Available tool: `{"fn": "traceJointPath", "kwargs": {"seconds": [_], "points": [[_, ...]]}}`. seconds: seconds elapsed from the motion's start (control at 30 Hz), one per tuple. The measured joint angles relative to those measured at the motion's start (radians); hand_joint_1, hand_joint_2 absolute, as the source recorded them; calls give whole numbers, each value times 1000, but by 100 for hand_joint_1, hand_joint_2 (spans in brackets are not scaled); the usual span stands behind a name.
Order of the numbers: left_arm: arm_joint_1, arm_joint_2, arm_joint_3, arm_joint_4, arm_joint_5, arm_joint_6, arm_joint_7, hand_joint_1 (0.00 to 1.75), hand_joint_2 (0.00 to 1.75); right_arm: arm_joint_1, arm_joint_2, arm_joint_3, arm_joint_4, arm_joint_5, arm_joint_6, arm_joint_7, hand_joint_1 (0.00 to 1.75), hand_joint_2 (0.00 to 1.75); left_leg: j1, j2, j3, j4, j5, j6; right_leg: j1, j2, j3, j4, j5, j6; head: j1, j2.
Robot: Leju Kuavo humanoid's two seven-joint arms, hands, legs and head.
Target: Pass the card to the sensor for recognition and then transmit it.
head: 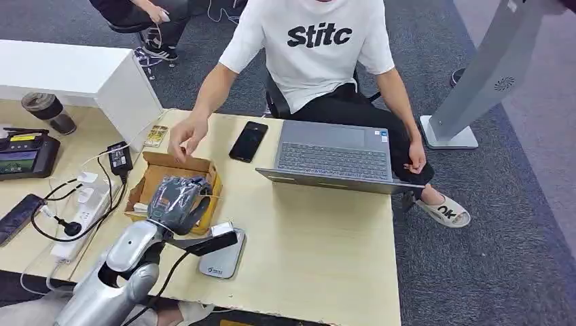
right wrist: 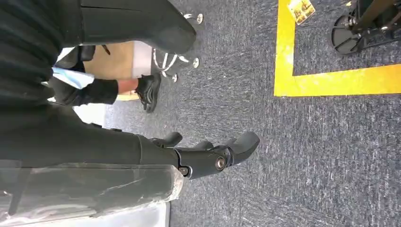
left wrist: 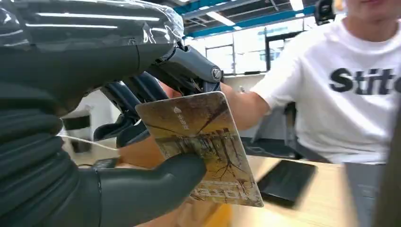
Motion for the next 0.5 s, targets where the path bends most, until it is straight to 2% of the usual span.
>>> {"fn": "traceJointPath", "kwargs": {"seconds": [0.2, 0.5], "points": [[-28, -27, -44, 12, 18, -10, -5, 175, 175, -1, 0, 5, 0, 7, 0, 0, 0, 175, 0, 0, 0, 0, 0, 0, 0, 0, 0, 0, 0, 0, 0, 0], [-34, -36, -99, 15, 71, -41, 1, 175, 175, -1, 0, 5, 0, -2, 0, -4, 0, 175, 0, 0, 0, 0, 0, 0, 0, 0, 0, 0, 0, 0, 0, 0]]}}
